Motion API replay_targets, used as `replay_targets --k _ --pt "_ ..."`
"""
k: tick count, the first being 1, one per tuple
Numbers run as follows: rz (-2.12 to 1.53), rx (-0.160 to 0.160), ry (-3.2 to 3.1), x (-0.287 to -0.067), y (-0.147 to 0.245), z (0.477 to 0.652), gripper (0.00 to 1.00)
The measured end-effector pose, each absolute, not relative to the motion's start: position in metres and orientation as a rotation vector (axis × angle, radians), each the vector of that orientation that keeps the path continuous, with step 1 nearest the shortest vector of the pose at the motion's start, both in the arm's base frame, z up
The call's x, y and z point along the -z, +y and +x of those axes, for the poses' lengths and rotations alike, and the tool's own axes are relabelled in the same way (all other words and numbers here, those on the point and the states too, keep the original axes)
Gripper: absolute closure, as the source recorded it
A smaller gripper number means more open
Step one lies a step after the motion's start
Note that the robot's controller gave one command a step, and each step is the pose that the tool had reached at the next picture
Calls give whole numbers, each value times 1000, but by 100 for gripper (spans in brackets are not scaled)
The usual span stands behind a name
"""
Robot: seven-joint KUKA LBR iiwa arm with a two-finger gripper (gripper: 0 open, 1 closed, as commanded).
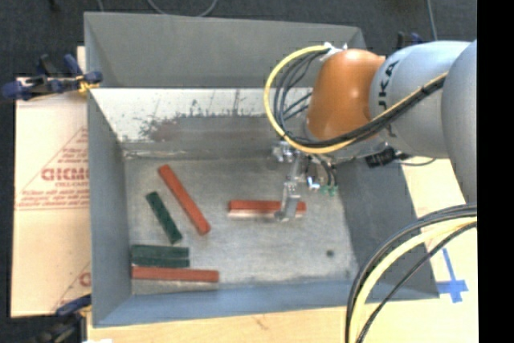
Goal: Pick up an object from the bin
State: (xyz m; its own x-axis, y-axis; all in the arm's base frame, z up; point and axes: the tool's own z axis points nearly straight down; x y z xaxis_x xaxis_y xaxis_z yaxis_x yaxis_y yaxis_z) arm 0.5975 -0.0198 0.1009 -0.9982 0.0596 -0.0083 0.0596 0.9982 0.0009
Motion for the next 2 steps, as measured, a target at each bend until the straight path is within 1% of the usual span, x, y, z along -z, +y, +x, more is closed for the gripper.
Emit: replay_targets --k 1,2 --pt "53 1 3141 -69 -12 595 0" --pt "55 1 3138 -70 -13 596 0"
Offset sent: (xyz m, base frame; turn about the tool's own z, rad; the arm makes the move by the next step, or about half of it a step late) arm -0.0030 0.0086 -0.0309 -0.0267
